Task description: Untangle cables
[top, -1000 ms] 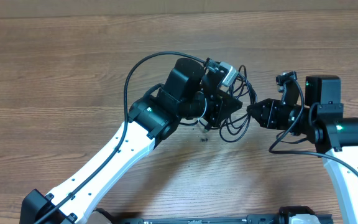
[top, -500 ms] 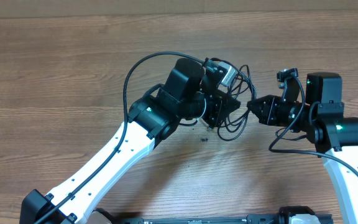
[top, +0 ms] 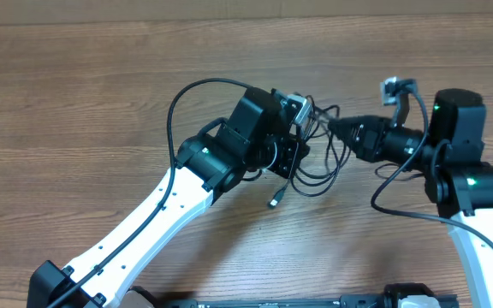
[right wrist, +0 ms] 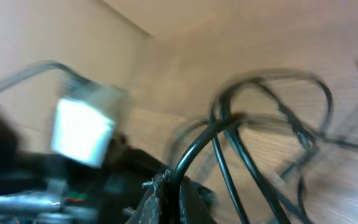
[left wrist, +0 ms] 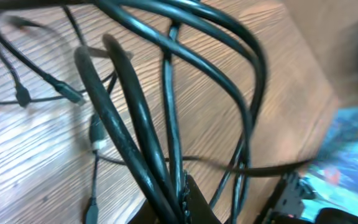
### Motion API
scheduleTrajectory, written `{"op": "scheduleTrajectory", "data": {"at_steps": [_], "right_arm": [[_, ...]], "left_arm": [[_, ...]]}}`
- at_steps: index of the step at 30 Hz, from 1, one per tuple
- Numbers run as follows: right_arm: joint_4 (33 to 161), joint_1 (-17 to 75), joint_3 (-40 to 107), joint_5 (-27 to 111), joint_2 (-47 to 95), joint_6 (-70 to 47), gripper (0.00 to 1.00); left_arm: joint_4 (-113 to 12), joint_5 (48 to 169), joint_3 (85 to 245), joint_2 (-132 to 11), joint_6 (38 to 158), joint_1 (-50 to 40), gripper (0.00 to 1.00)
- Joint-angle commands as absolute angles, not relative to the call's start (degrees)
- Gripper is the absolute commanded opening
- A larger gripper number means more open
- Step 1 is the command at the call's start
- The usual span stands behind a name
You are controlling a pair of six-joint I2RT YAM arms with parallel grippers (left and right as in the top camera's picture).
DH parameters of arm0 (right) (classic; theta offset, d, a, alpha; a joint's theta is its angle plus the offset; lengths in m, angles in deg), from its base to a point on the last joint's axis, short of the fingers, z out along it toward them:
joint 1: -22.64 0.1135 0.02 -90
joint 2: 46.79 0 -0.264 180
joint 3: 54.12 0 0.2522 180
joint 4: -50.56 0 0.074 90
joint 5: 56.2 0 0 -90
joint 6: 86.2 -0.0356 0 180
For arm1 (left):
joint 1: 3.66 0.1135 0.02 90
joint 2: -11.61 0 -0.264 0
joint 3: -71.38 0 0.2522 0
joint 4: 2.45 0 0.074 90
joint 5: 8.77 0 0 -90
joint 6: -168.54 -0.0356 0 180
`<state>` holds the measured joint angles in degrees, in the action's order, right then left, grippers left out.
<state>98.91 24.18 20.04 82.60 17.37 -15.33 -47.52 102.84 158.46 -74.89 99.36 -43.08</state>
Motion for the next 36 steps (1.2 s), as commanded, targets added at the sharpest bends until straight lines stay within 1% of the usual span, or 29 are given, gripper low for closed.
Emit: {"op": "scheduleTrajectory", "data": {"at_steps": [1, 5, 8, 12, 15, 18, 20, 24, 25, 26, 28, 29, 31, 35, 36], "right_arm": [[93.3, 24.5, 22.7, 87.1, 14.6, -23.5, 0.04], [85.0, 23.6, 22.7, 87.1, 13.8, -29.4, 0.04], [78.6, 21.3, 22.7, 87.0, 13.6, -34.1, 0.04], [72.0, 15.4, 22.7, 86.6, 13.6, -39.5, 0.04], [69.5, 10.3, 22.7, 86.2, 13.6, -40.1, 0.04], [70.3, 4.8, 22.7, 86.2, 13.6, -40.1, 0.04], [73.0, 1.9, 22.7, 86.9, 13.6, -40.1, 0.04], [82.6, -0.6, 22.7, 87.8, 13.7, -34.8, 0.04], [85.5, -0.7, 22.7, 87.7, 13.7, -32.8, 0.06], [87.9, -0.7, 22.7, 87.7, 13.7, -31.1, 0.13], [95.2, -0.7, 22.7, 87.6, 13.7, -26.5, 0.40], [96.0, -0.7, 22.7, 87.7, 13.7, -25.9, 0.43], [100.5, -0.7, 22.7, 87.5, 13.7, -23.2, 0.61], [108.0, -0.7, 22.7, 87.4, 13.7, -18.2, 0.85], [109.3, -0.7, 22.7, 87.3, 13.7, -17.2, 0.86]], "left_arm": [[-49.4, 99.6, 158.5, -74.5, 97.7, -43.8, 0.05], [-51.9, 99.6, 158.5, -74.5, 96.3, -43.8, 0.04], [-53.6, 99.6, 158.5, -74.5, 95.6, -43.8, 0.04], [-56.6, 98.5, 158.5, -74.5, 93.7, -43.8, 0.04], [-59.0, 97.3, 158.5, -74.5, 92.9, -43.8, 0.04], [-60.5, 97.2, 158.5, -74.5, 91.6, -43.8, 0.04], [-60.5, 97.4, 158.5, -74.5, 91.6, -43.8, 0.04], [-57.9, 97.5, 158.5, -74.5, 93.0, -43.8, 0.04], [-56.7, 97.8, 158.5, -74.5, 93.7, -43.8, 0.04], [-55.7, 97.8, 158.5, -74.5, 94.4, -43.8, 0.04], [-52.5, 97.7, 158.5, -74.5, 96.7, -43.8, 0.04], [-52.1, 97.7, 158.5, -74.5, 97.0, -43.8, 0.04], [-50.1, 97.7, 158.5, -74.5, 99.0, -43.8, 0.04], [-47.2, 95.3, 158.5, -74.5, 104.6, -43.3, 0.04], [-46.7, 94.5, 158.5, -74.5, 106.2, -43.1, 0.04]]}}
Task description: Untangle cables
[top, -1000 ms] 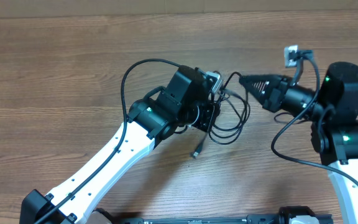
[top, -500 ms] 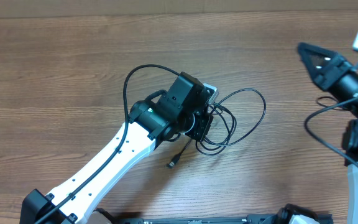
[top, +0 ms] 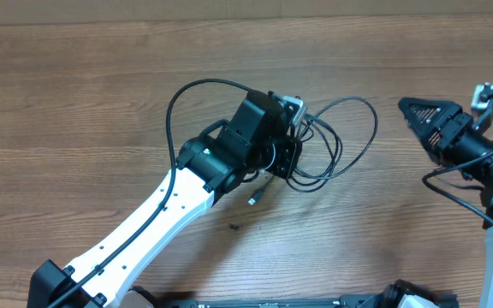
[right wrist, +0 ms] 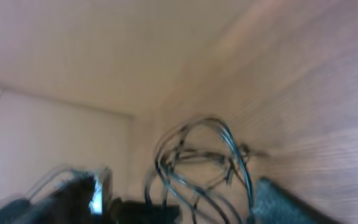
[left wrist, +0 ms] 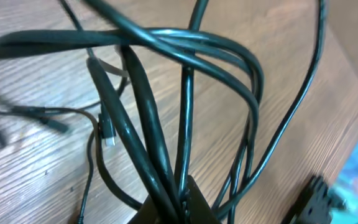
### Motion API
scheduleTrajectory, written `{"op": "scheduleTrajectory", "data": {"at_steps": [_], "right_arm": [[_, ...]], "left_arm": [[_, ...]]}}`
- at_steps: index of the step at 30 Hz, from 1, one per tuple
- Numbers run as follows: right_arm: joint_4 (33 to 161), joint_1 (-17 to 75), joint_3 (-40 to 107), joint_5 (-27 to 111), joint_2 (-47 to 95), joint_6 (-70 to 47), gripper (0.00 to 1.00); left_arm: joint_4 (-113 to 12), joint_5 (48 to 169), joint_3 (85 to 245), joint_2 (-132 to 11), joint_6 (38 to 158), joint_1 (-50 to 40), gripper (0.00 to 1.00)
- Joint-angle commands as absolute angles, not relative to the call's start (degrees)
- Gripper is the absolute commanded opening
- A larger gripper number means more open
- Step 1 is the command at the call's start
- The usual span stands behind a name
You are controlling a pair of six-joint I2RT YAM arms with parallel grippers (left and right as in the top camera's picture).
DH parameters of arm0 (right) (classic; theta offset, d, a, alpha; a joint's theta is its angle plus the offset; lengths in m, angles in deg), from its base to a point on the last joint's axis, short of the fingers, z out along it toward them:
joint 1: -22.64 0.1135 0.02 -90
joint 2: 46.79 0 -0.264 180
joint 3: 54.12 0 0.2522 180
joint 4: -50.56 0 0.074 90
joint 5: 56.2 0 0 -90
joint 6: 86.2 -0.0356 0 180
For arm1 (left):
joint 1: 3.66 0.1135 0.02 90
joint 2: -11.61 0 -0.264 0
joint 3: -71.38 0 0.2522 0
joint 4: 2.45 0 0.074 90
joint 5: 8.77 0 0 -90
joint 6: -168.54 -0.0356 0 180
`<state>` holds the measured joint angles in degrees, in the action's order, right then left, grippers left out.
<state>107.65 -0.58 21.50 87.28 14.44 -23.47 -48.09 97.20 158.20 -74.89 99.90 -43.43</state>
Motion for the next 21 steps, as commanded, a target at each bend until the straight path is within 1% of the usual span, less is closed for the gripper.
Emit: {"op": "scheduleTrajectory", "data": {"at_steps": [1, 5, 10, 12, 16, 21], "right_arm": [[111.0, -0.7, 22.7, 87.2, 13.7, -15.7, 0.89], [116.4, -0.7, 22.7, 83.9, 13.7, -13.5, 0.94], [120.6, -0.6, 22.6, 81.1, 13.7, -13.6, 0.95], [120.9, 0.1, 22.6, 81.0, 13.7, -13.7, 0.98], [121.1, 2.2, 22.6, 81.0, 13.7, -13.7, 0.98], [119.3, 3.0, 22.6, 81.0, 13.7, -14.0, 0.98]], "left_arm": [[-45.9, 93.7, 158.5, -74.5, 108.5, -42.9, 0.04], [-41.8, 94.4, 158.5, -74.5, 114.4, -42.1, 0.04], [-35.9, 98.9, 158.5, -74.5, 118.0, -41.9, 0.04], [-34.0, 101.0, 158.5, -74.5, 119.1, -41.9, 0.04], [-31.0, 106.1, 158.5, -74.5, 119.9, -41.9, 0.04], [-30.9, 110.8, 158.5, -74.5, 122.1, -41.9, 0.04]]}}
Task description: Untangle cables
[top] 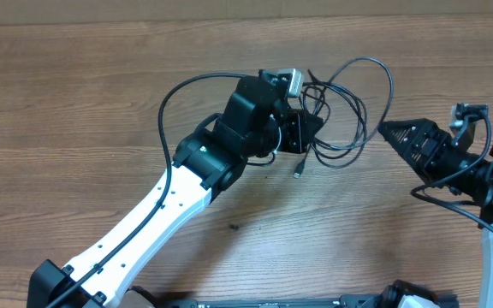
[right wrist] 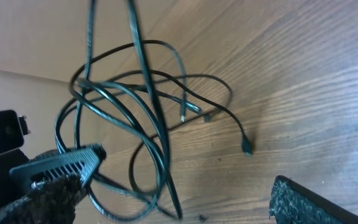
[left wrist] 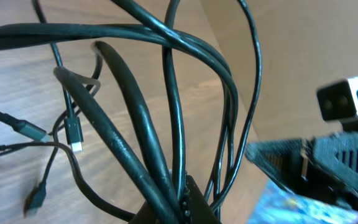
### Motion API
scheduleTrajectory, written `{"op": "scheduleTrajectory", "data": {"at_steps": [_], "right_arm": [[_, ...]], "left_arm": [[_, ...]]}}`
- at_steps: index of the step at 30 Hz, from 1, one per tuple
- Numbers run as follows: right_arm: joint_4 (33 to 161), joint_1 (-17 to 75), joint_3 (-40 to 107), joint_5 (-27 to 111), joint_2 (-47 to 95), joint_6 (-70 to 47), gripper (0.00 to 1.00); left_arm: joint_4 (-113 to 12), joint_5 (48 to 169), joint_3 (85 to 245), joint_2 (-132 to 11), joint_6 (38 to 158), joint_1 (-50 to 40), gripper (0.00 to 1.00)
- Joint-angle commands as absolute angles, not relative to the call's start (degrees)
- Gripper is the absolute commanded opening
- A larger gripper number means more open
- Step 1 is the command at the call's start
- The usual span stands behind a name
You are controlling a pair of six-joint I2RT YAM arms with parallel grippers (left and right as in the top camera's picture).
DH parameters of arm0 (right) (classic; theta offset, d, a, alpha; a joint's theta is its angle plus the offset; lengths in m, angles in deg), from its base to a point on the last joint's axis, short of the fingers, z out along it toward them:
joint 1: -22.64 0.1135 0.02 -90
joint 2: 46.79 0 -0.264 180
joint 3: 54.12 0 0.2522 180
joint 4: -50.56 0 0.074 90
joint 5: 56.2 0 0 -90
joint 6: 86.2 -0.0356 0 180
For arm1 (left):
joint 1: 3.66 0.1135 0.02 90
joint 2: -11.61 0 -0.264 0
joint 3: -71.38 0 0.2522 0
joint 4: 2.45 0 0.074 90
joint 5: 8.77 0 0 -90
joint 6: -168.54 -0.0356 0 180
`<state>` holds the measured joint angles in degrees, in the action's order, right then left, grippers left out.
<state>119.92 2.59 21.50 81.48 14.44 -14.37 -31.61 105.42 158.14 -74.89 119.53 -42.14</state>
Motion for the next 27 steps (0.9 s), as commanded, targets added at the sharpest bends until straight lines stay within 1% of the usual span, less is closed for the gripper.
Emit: {"op": "scheduleTrajectory", "data": {"at_steps": [1, 3, 4, 6, 9, 10, 11, 12, 15, 16, 25, 27], "right_arm": [[119.1, 3.0, 22.6, 81.0, 13.7, -14.2, 0.98], [119.0, 3.0, 22.6, 81.0, 13.7, -14.2, 0.97], [118.9, 3.0, 22.6, 81.0, 13.7, -14.2, 0.94], [118.9, 3.0, 22.6, 81.0, 13.7, -14.4, 0.84], [118.8, 3.0, 22.6, 81.0, 13.7, -14.4, 0.66], [118.8, 3.0, 22.6, 81.0, 13.7, -14.4, 0.54], [118.8, 3.0, 22.6, 81.0, 13.7, -14.4, 0.45], [118.8, 3.0, 22.6, 81.0, 13.7, -14.4, 0.40], [118.8, 3.0, 22.6, 81.0, 13.7, -14.3, 0.32], [118.8, 3.0, 22.6, 81.0, 13.7, -14.3, 0.31], [118.6, 3.0, 22.6, 81.0, 13.7, -14.3, 0.30], [118.6, 3.0, 22.6, 81.0, 13.7, -14.3, 0.20]], "left_arm": [[-30.8, 111.4, 158.5, -74.5, 123.1, -41.9, 0.04], [-30.7, 112.4, 158.5, -74.5, 123.8, -41.9, 0.04], [-30.7, 112.5, 158.5, -74.5, 123.8, -41.9, 0.04], [-30.7, 113.2, 158.5, -74.5, 123.9, -41.9, 0.04], [-30.5, 114.8, 158.5, -74.5, 124.9, -42.3, 0.04], [-30.5, 114.8, 158.5, -74.5, 124.9, -42.5, 0.04], [-30.5, 114.7, 158.5, -74.5, 124.8, -42.7, 0.04], [-30.5, 114.7, 158.5, -74.5, 124.9, -42.7, 0.04], [-30.5, 115.4, 158.5, -74.5, 124.9, -42.7, 0.04], [-30.5, 115.6, 158.5, -74.5, 124.9, -42.7, 0.04], [-30.6, 117.3, 158.5, -74.5, 124.9, -42.8, 0.04], [-30.8, 117.3, 158.5, -74.5, 124.9, -43.0, 0.04]]}}
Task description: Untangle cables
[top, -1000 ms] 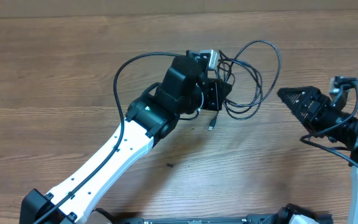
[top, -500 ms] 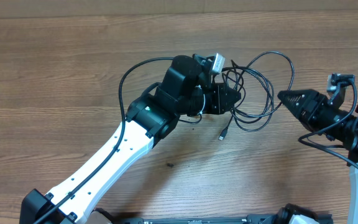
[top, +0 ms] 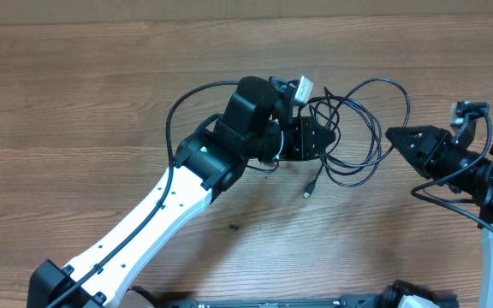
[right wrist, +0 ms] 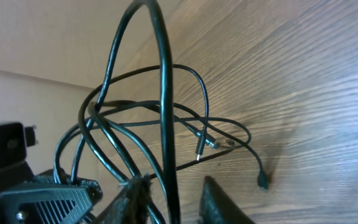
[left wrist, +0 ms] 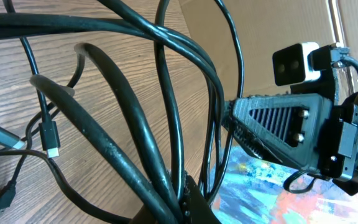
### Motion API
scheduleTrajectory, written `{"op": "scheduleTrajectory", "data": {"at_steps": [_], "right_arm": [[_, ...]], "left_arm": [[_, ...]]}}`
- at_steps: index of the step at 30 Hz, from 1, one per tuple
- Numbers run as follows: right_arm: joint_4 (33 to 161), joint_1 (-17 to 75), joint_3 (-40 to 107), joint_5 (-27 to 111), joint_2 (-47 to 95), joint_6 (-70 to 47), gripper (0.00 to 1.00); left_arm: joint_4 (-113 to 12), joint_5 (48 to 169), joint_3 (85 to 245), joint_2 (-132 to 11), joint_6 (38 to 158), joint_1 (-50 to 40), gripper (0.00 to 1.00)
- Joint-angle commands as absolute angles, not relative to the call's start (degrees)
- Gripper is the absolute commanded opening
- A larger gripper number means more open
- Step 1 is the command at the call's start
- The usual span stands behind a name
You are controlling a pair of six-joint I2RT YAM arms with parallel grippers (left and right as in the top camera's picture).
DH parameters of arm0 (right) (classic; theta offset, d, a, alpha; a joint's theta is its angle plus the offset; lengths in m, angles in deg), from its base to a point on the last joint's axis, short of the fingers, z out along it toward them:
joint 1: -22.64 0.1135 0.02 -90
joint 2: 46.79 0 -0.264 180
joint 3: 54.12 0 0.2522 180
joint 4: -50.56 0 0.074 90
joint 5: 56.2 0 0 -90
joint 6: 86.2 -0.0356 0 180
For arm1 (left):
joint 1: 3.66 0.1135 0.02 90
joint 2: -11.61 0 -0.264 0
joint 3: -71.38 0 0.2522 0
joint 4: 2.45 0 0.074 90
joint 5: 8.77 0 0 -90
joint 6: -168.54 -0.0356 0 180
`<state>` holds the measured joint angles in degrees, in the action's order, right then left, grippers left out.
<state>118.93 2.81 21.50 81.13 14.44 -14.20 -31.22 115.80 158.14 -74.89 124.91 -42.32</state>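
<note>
A tangle of black cables hangs from my left gripper, which is shut on several strands at its fingertips. A wide loop spreads right toward my right gripper. In the right wrist view, that gripper is open, its fingers standing on either side of one upright strand without pinching it. Loose USB plugs dangle onto the table; two more plugs show there. The left wrist view shows the right gripper close behind the loops.
The wooden table stretches left and forward of both arms. A beige wall runs along its far edge. A small dark speck lies near the left arm. The left arm's own cable arcs over its wrist.
My right gripper has gone from wide open and clear of the cables to narrower, with one strand of the loop between its fingers. The left gripper and bundle have shifted slightly right.
First both grippers met at the tangle, the right one tight on a strand. Then the right gripper stood far to the right, open, with a loop spread toward it. The left gripper then held the bundle farther back. Now the right fingers straddle the loop.
</note>
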Motion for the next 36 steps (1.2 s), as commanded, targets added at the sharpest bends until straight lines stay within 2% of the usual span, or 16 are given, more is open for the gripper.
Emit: {"op": "scheduleTrajectory", "data": {"at_steps": [1, 3, 6, 9, 15, 21, 27, 36], "right_arm": [[118.6, 3.0, 22.6, 81.0, 13.7, -14.4, 0.12], [118.6, 3.0, 22.6, 81.4, 13.7, -14.5, 0.04], [118.1, 3.0, 22.6, 85.7, 13.7, -16.4, 0.04], [115.0, 3.0, 22.6, 95.9, 13.7, -17.9, 0.04], [98.4, 3.0, 22.6, 111.2, 13.7, -32.2, 0.04], [75.2, 3.0, 22.6, 111.6, 13.7, -50.7, 0.04], [53.8, 3.0, 22.6, 109.0, 13.7, -62.7, 0.04], [50.1, -0.7, 22.6, 106.5, 13.8, -63.9, 0.04]], "left_arm": [[-30.9, 117.3, 158.5, -74.5, 124.9, -43.1, 0.04], [-31.0, 117.1, 158.5, -74.5, 124.8, -43.4, 0.04], [-31.0, 116.6, 158.5, -74.5, 122.2, -43.5, 0.04], [-32.5, 113.7, 158.5, -74.5, 119.2, -43.5, 0.04], [-44.6, 97.5, 158.5, -74.5, 116.9, -43.4, 0.04], [-57.3, 86.0, 158.5, -74.5, 110.5, -43.4, 0.04], [-67.1, 72.9, 158.5, -74.5, 108.3, -43.4, 0.04], [-73.0, 59.6, 158.5, -74.5, 108.2, -43.4, 0.04]]}}
